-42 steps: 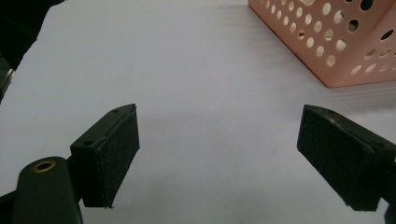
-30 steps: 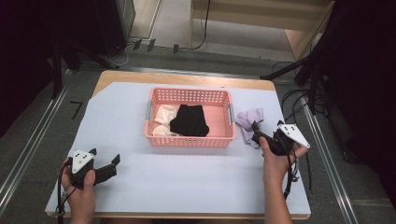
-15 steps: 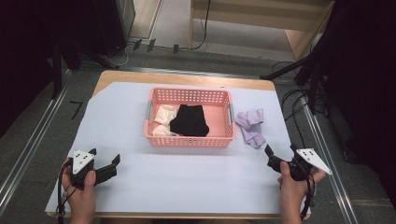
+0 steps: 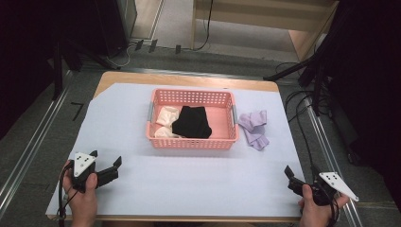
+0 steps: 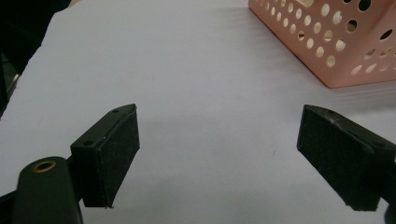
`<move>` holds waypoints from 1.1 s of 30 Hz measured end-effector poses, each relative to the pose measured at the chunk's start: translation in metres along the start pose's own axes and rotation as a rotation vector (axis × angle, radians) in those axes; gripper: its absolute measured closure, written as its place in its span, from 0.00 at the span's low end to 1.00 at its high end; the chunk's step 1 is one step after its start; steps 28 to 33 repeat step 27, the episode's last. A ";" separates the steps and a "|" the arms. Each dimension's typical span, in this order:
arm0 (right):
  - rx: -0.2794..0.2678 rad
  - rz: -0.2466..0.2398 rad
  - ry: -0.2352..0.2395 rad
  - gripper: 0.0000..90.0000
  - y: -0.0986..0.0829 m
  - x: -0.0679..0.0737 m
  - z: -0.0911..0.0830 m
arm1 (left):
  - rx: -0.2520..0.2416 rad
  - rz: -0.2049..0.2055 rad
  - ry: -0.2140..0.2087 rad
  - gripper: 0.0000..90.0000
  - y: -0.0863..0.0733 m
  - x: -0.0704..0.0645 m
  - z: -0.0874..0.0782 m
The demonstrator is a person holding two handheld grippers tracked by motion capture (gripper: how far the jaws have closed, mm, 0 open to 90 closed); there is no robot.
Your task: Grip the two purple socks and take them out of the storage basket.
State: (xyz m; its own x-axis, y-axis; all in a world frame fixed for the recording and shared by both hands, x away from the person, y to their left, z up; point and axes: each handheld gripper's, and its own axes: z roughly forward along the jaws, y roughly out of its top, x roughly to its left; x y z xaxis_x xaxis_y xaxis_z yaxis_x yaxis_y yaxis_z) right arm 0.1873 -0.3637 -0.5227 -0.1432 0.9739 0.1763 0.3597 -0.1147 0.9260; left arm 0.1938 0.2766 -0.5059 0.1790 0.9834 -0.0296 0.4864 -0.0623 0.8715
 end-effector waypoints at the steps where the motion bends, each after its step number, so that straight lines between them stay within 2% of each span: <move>1: 0.005 0.009 0.002 0.00 -0.002 -0.001 -0.001 | 0.001 0.000 -0.001 0.15 0.000 0.000 0.000; 5: -0.020 0.037 -0.006 0.00 -0.006 -0.005 -0.003 | 0.005 0.005 0.002 0.15 0.000 0.000 0.000; 6: -0.020 0.057 -0.010 0.00 -0.007 -0.005 -0.003 | 0.004 0.003 0.000 0.15 0.000 0.000 0.001; 7: -0.020 0.054 -0.010 0.00 -0.007 -0.006 -0.002 | 0.006 0.001 0.001 0.15 0.000 0.000 0.001; 11: 0.009 0.066 0.029 0.00 -0.007 -0.008 0.000 | 0.010 0.010 0.002 0.15 0.000 -0.001 0.001; 14: 0.026 0.049 0.042 0.04 -0.007 -0.008 0.002 | 0.015 0.013 0.005 0.15 0.001 -0.001 0.001; 18: 0.060 0.011 0.026 0.09 -0.006 -0.004 0.005 | 0.016 0.012 0.009 0.15 0.001 -0.001 0.001; 20: 0.053 -0.011 0.029 0.09 -0.006 -0.003 0.006 | 0.016 0.012 0.009 0.15 0.001 -0.001 0.001; 33: 0.065 -0.004 0.022 0.10 -0.006 -0.002 0.006 | 0.012 0.015 0.016 0.16 0.000 -0.002 0.001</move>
